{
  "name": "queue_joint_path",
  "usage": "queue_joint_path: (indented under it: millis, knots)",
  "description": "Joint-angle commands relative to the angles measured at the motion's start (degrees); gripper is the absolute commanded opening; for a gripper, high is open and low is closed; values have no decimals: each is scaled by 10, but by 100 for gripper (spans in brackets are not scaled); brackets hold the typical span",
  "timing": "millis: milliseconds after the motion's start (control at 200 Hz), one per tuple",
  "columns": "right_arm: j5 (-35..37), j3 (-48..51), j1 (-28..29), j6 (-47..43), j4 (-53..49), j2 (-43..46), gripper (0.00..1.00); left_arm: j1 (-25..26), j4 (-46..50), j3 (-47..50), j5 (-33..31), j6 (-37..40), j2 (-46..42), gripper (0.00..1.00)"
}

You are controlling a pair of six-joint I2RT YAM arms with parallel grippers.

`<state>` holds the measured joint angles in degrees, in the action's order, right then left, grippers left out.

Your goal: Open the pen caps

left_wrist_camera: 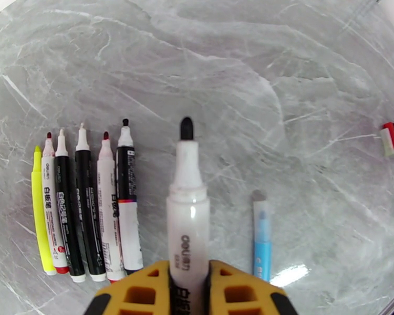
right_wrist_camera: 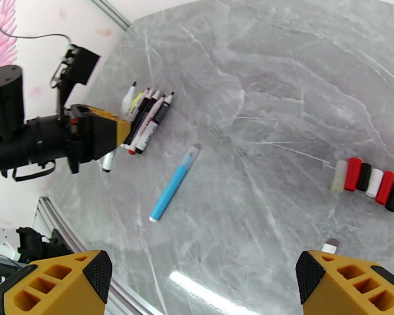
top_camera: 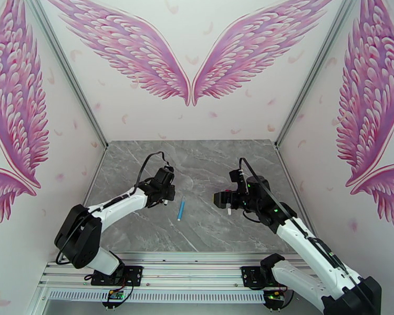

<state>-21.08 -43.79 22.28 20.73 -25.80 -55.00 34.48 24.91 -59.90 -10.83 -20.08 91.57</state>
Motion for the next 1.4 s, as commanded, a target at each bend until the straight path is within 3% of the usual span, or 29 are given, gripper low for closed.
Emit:
queue_joint_path:
  millis: [0,660,1399]
  knots:
    - [-20,10,1,2,15,8,99,-3,27,-37,-37,8,30,0]
    - [-29,19,1,5,0,25,99,-4,60,-136,-96,9,191,0]
    - [-26,18,2,6,-10,26,99,-6,73,-177,-112,9,236,21]
